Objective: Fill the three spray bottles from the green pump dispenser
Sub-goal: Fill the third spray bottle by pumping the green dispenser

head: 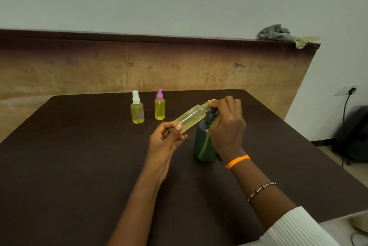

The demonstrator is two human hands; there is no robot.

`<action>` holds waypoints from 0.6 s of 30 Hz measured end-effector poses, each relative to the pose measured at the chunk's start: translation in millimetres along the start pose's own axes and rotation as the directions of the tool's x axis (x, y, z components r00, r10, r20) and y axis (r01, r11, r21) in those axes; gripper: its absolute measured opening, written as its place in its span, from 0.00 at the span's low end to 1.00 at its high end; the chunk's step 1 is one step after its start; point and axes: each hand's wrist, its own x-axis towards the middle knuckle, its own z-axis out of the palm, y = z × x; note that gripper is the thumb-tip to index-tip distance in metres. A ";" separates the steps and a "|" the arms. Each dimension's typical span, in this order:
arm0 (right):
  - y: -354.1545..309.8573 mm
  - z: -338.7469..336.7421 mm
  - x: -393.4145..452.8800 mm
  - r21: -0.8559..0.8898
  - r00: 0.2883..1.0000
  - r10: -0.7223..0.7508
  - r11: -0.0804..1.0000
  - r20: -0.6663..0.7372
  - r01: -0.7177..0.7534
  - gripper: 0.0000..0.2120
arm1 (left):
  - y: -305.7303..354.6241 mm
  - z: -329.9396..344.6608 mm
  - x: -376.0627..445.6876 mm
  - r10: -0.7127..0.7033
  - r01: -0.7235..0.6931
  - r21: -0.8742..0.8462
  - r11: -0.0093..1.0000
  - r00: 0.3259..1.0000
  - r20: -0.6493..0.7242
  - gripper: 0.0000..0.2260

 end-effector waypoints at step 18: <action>-2.8 -10.6 10.2 -0.005 0.997 -0.044 0.999 0.067 0.044 0.15 | -1.1 1.6 -5.1 -0.011 0.010 0.013 1.000 1.000 0.026 0.13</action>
